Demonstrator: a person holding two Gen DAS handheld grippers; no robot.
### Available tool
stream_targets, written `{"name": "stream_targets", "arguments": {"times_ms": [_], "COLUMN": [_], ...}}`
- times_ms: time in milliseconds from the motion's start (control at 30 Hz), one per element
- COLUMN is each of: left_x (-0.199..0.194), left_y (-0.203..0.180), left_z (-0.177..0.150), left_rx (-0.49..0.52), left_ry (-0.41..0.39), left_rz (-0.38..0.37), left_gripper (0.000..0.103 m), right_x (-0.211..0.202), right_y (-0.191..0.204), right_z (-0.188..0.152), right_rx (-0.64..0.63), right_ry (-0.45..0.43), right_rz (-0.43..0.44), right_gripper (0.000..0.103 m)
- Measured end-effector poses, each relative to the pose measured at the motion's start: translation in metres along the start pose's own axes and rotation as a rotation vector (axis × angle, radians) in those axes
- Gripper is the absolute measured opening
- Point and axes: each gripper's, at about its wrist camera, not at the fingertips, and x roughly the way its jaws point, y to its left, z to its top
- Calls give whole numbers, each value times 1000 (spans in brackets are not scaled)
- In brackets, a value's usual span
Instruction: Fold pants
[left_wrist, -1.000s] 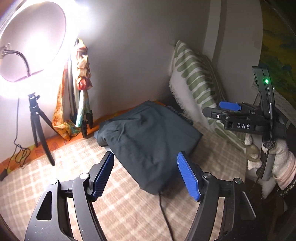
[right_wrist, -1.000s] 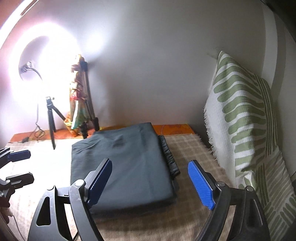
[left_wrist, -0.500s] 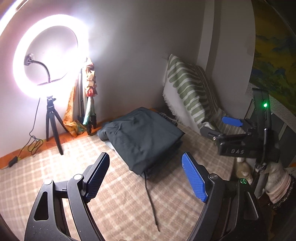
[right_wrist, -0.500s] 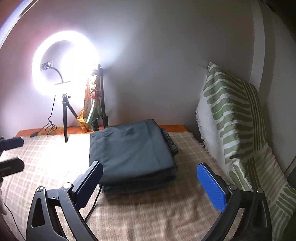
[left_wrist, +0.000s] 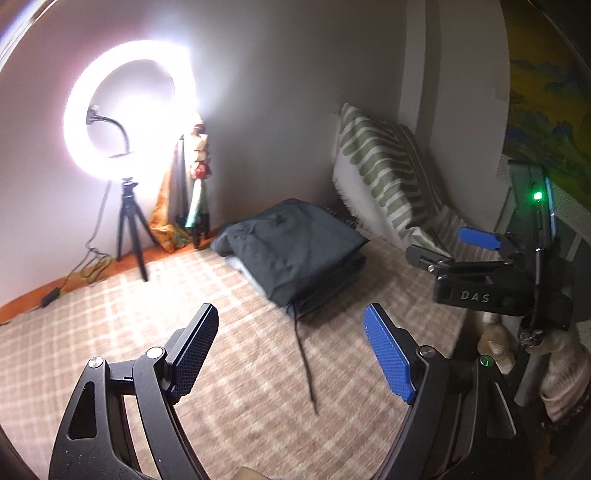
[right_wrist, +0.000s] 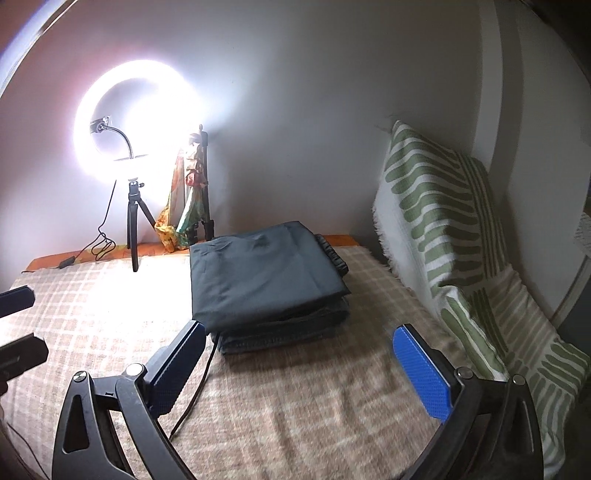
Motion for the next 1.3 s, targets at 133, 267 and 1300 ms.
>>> {"name": "stream_targets", "arguments": {"times_ms": [133,267,1300], "left_x": [-11,-23,-53], "left_y": [4,7,2], "left_z": [-14,-29,-37], "left_rx": [-54,-70,-86], "left_ry": [20,14,-10], "left_rz": [6,22,38], "left_gripper": [82,85,102], "right_x": [-13,-23,-47], "right_y": [5,12,21], "right_z": [-10,-19,-31], "right_rx": [45,59,122], "right_ry": [7,6,-21], "right_rz": [33,41,78], "right_gripper": [103,103,103]}}
